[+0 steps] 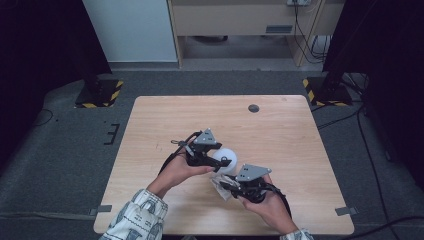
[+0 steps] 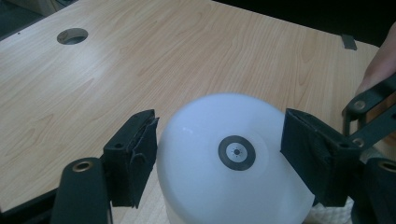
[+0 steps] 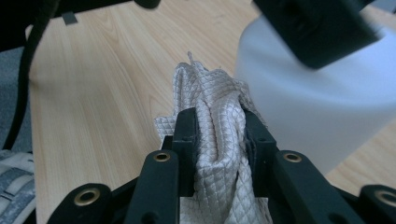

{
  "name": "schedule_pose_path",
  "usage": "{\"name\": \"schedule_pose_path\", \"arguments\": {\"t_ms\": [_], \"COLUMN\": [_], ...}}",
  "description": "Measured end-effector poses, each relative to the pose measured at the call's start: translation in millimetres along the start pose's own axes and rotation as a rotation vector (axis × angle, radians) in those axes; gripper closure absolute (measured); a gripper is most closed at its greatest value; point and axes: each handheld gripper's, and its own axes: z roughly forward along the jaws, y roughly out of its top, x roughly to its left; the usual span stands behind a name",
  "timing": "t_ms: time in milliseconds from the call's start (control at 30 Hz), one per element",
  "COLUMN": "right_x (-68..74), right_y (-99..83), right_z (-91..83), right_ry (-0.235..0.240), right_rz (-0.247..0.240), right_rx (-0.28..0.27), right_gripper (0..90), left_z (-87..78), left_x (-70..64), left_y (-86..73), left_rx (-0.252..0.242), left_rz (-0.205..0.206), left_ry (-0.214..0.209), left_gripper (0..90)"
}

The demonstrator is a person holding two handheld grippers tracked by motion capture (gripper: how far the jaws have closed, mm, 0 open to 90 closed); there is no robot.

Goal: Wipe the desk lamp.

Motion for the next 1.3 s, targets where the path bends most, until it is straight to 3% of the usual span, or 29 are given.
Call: {"name": "schedule_pose_path", "arguments": {"t_ms": [267, 500, 667, 800, 867, 1067, 1200, 1300], "right_x": [0.6, -9.6, -23.6, -21.8, -16.3, -7.2, 1.0, 4.5], "right_y": [-19.0, -27.1, -25.5, -14.0, -11.0, -15.5, -7.3, -4.6], "right_z": [25.4, 12.3, -10.0, -22.3, -20.9, -2.4, 0.8, 7.3], "right_ry": [0.009, -0.032, -0.071, -0.064, -0.056, -0.035, -0.012, -0.019], "right_rz": [-0.006, 0.024, 0.075, 0.073, 0.061, 0.031, 0.019, -0.005], "right_rx": [0.105, 0.120, 0.061, -0.019, -0.034, 0.020, -0.015, 0.001], "right_gripper": [71.4, 71.4, 71.4, 71.4, 71.4, 71.4, 71.4, 71.4], "left_z": [0.5, 0.6, 0.3, 0.3, 0.4, 0.7, 0.6, 1.0], "left_x": [0.8, 1.5, 1.2, 0.6, 0.1, 1.4, 1.7, 1.8], "left_y": [0.1, 0.0, 0.0, -0.2, -0.6, -0.8, -0.8, -0.6], "left_rx": [0.001, -0.002, 0.002, 0.001, -0.001, -0.002, -0.001, -0.003], "left_rz": [0.001, -0.010, -0.006, -0.014, -0.015, -0.026, -0.023, -0.028], "left_ry": [-0.007, 0.001, 0.002, -0.004, -0.005, -0.004, -0.002, -0.003], "left_gripper": [26.9, 26.9, 26.9, 26.9, 27.0, 27.0, 27.0, 27.0]}}
